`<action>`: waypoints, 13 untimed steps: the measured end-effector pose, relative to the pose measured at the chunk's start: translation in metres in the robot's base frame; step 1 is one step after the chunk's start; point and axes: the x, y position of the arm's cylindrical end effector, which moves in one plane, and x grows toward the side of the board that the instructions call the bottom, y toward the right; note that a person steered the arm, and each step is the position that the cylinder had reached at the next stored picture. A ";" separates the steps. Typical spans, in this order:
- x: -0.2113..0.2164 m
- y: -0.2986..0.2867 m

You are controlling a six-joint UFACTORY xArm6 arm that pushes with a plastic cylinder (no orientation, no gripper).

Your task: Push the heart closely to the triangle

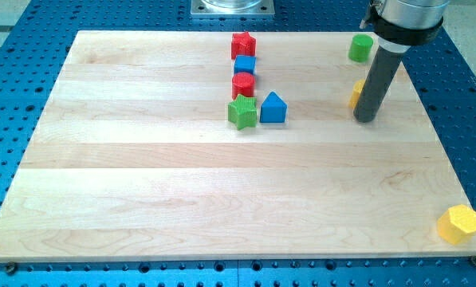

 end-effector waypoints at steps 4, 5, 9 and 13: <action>-0.012 -0.030; -0.012 -0.064; -0.002 0.050; -0.056 -0.048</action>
